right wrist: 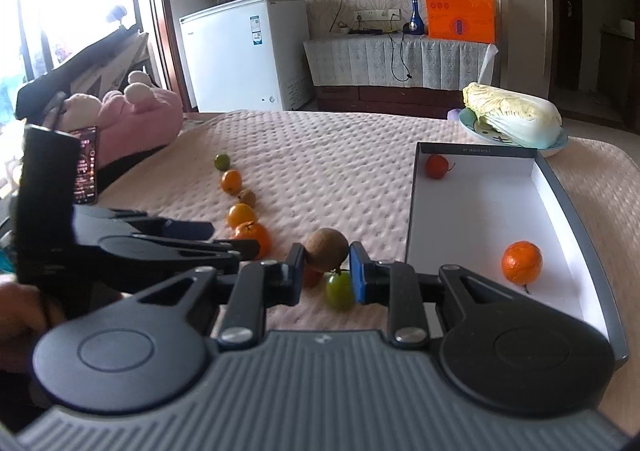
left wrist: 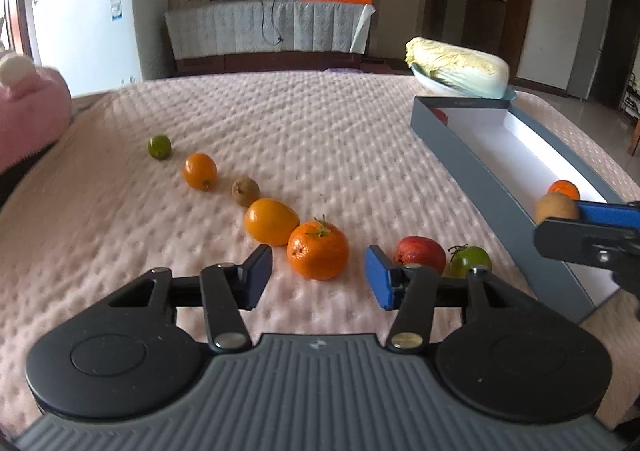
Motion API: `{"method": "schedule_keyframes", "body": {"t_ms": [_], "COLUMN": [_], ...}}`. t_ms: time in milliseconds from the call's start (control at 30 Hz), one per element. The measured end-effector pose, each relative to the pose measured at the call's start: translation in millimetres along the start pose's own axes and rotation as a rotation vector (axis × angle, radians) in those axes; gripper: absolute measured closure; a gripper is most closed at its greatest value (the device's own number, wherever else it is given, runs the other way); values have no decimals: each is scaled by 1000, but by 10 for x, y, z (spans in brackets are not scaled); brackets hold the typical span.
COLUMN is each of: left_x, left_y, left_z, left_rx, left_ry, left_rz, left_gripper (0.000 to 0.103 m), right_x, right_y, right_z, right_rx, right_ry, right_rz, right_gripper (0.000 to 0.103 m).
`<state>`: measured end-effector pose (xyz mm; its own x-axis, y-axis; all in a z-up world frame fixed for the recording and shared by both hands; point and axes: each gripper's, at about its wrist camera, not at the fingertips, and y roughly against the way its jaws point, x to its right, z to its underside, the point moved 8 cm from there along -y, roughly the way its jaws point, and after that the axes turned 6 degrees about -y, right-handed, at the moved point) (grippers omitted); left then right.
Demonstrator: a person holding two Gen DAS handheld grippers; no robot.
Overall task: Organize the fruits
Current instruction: 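Grasp the brown kiwi with the right gripper while the left gripper grasps the leafy tangerine, then carry the kiwi and leafy tangerine in both grippers over the box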
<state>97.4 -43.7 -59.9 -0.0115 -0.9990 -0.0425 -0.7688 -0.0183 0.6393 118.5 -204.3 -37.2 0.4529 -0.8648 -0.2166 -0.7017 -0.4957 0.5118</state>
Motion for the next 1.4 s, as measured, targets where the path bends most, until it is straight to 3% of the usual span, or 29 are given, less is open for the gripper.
{"method": "schedule_keyframes", "body": {"t_ms": [267, 933, 1200, 1400], "left_x": [10, -138, -375, -452], "left_y": [-219, -27, 105, 160], "left_z": [-43, -7, -36, -65], "left_rx": [-21, -3, 20, 35], "left_ry": [50, 81, 128, 102], "left_rz": [-12, 8, -13, -50], "left_gripper": [59, 61, 61, 61], "right_x": [-24, -134, -258, -376], "right_y": [15, -110, -179, -247], "right_z": [-22, 1, -1, 22], "right_rx": [12, -4, -8, -21], "right_ry": [5, 16, 24, 35], "right_rz": [-15, -28, -46, -67], "right_gripper": [76, 76, 76, 76]}}
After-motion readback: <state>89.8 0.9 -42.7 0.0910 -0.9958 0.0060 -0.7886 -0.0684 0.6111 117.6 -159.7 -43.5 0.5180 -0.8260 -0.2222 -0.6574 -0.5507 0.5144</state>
